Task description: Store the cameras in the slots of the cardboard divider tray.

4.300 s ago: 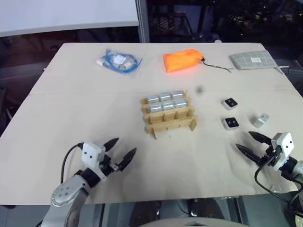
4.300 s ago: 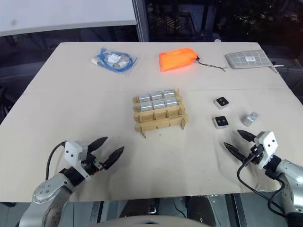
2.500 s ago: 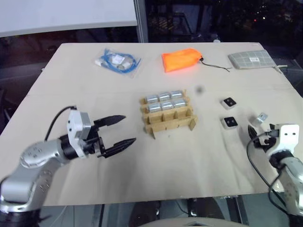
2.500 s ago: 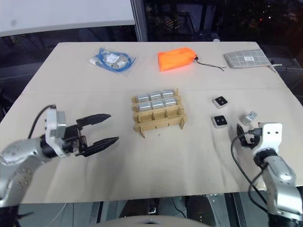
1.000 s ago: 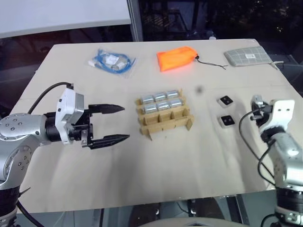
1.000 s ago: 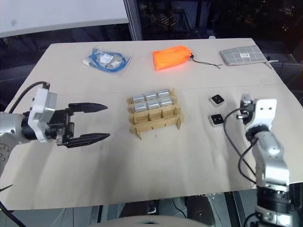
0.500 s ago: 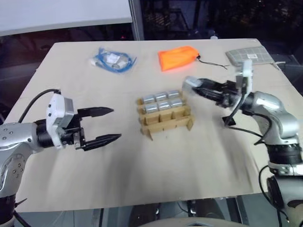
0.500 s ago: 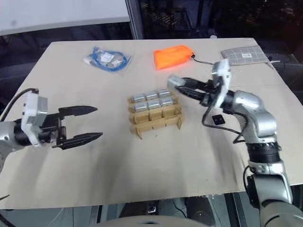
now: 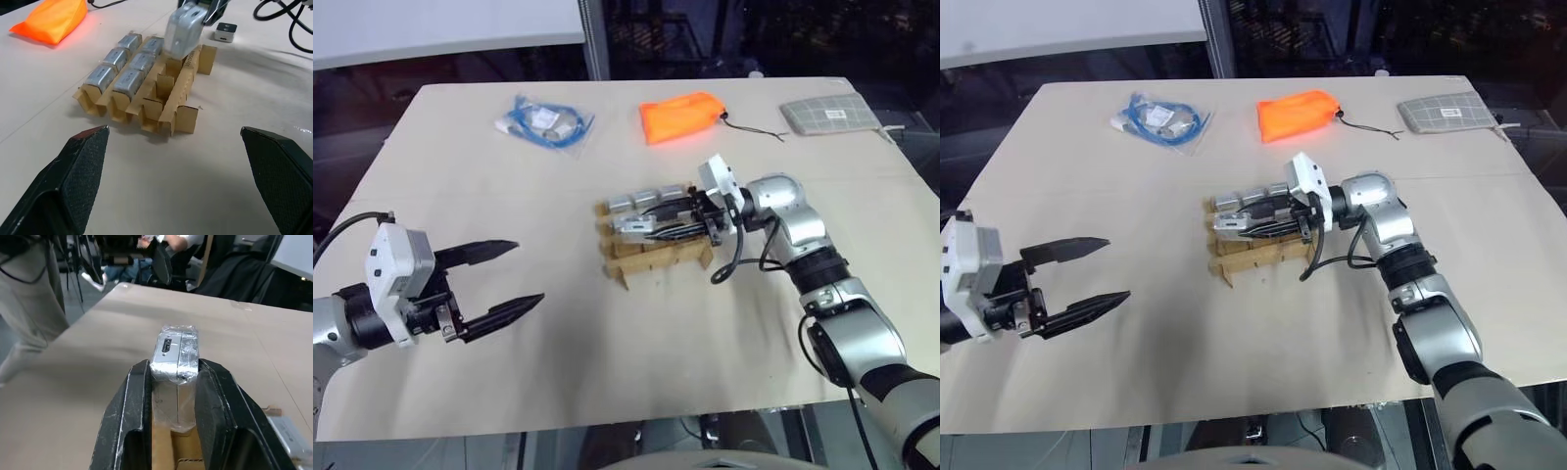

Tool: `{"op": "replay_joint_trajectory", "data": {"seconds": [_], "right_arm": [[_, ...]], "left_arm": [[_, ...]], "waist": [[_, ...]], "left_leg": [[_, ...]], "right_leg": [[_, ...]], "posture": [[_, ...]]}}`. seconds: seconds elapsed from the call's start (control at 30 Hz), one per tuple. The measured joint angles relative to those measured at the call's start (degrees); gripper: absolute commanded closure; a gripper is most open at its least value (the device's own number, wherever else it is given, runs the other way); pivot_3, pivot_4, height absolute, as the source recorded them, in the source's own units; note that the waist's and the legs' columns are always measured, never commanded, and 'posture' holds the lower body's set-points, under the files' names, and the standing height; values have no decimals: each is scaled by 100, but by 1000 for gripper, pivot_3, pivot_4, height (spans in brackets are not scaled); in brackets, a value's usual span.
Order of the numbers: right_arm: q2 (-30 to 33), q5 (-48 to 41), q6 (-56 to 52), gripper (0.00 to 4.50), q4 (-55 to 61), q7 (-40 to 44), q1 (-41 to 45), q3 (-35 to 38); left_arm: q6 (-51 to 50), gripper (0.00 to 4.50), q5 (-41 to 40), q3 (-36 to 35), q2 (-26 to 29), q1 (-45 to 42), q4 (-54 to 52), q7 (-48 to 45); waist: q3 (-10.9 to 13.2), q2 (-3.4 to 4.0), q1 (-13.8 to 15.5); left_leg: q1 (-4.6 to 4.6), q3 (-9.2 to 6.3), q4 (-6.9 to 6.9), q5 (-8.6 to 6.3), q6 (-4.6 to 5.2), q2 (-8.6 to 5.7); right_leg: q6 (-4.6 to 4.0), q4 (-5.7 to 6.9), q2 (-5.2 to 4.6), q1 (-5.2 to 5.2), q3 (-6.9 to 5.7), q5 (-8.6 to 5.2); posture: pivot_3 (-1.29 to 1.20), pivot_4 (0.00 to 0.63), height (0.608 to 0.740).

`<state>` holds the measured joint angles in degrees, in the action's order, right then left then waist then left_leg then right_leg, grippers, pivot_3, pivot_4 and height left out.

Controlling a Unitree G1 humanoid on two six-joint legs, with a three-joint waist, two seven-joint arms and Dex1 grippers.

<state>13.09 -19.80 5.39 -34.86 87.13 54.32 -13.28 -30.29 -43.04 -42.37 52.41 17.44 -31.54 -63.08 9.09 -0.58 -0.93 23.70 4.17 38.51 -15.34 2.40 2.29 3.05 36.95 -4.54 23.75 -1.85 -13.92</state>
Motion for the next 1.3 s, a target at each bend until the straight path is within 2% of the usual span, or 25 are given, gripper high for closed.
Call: {"op": "replay_joint_trajectory", "data": {"seconds": [0.17,0.4,0.77,1.3], "right_arm": [[-296,582,1063,3841,-1178,4,442,-94],[-463,1014,1758,3841,-2098,-14,720,-91],[-640,1539,2412,3841,-2716,-203,1070,-87],[-768,1919,2712,3841,-3126,-294,1146,-83]], "left_arm": [[-62,0,-77,-49,-50,88,-176,110],[-48,0,-61,-42,-48,66,-102,103],[-13,0,77,33,-46,-56,66,87],[-18,0,75,50,-115,-43,25,209]], "waist": [[1,2,-9],[2,4,-46],[3,5,-150],[3,6,-147]], "left_leg": [[-2,0,0,1,-2,-2],[-2,1,0,3,-5,-2],[-5,-1,-1,6,-11,-2],[-6,-3,-1,7,-12,0]], "right_leg": [[-1,2,0,0,0,0],[-1,2,1,0,0,0],[-1,8,1,-1,1,0],[-2,10,-2,-1,1,1]], "posture": [[0,150,740],[0,150,740],[0,150,740],[0,150,740]]}}
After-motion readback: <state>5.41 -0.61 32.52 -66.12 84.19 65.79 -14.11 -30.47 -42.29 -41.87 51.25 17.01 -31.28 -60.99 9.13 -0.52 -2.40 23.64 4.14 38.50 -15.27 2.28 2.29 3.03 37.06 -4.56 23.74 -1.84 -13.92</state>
